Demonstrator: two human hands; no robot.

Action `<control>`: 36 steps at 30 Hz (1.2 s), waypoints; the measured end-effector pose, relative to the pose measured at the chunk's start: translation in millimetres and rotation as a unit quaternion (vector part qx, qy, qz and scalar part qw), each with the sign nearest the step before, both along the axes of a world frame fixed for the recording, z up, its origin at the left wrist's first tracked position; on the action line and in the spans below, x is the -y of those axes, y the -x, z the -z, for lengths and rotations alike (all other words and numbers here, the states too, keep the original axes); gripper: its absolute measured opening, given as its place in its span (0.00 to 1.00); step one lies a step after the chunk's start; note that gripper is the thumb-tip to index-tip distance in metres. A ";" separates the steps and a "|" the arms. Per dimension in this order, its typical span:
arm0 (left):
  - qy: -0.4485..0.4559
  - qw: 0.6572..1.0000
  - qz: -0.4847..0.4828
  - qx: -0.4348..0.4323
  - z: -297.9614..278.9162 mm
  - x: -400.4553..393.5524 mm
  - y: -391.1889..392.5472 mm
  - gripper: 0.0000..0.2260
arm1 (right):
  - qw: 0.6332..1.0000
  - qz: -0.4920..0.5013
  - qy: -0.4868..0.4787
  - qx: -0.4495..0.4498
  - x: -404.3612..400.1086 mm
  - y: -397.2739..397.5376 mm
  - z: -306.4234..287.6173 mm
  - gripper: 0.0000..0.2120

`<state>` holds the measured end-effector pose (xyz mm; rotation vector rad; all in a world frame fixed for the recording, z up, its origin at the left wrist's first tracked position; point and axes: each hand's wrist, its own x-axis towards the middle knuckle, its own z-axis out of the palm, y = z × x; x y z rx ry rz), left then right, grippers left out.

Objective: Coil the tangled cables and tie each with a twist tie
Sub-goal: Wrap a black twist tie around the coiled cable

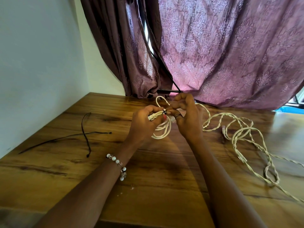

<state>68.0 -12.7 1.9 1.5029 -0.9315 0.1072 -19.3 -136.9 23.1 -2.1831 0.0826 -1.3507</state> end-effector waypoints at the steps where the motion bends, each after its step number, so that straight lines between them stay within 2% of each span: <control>1: 0.003 1.000 0.005 -0.002 -0.8 -0.2 0.3 0.12 | 1.000 -0.016 -0.021 -0.010 2.5 0.0 -0.1 0.20; 7: 0.013 0.999 0.023 0.023 -4.2 -2.1 5.5 0.08 | 0.965 -0.158 -0.198 -0.071 5.9 2.1 -2.6 0.25; 10: 0.015 0.999 0.014 0.038 -4.4 -2.0 8.6 0.02 | 0.943 -0.199 -0.250 -0.097 4.1 1.5 -6.7 0.21; 12: 0.010 0.999 0.010 0.034 -3.6 -0.8 9.2 0.02 | 0.933 -0.208 -0.271 -0.113 1.9 1.3 -7.1 0.19; 21: 0.005 0.999 -0.023 -0.032 0.1 2.7 5.3 0.01 | 0.930 -0.195 -0.283 -0.127 0.0 1.1 -5.5 0.17; 26: -0.007 0.998 -0.058 -0.040 1.2 5.6 3.4 0.01 | 0.938 -0.167 -0.265 -0.147 1.9 0.3 -3.2 0.18; 32: -0.076 0.988 -0.123 0.060 -7.7 -3.0 0.5 0.04 | 0.950 -0.140 -0.217 -0.175 -2.3 -3.5 -1.6 0.19; 36: -0.138 0.963 -0.173 0.152 -10.3 -4.6 0.9 0.06 | 0.954 -0.135 -0.184 -0.193 -2.5 -5.1 -0.1 0.20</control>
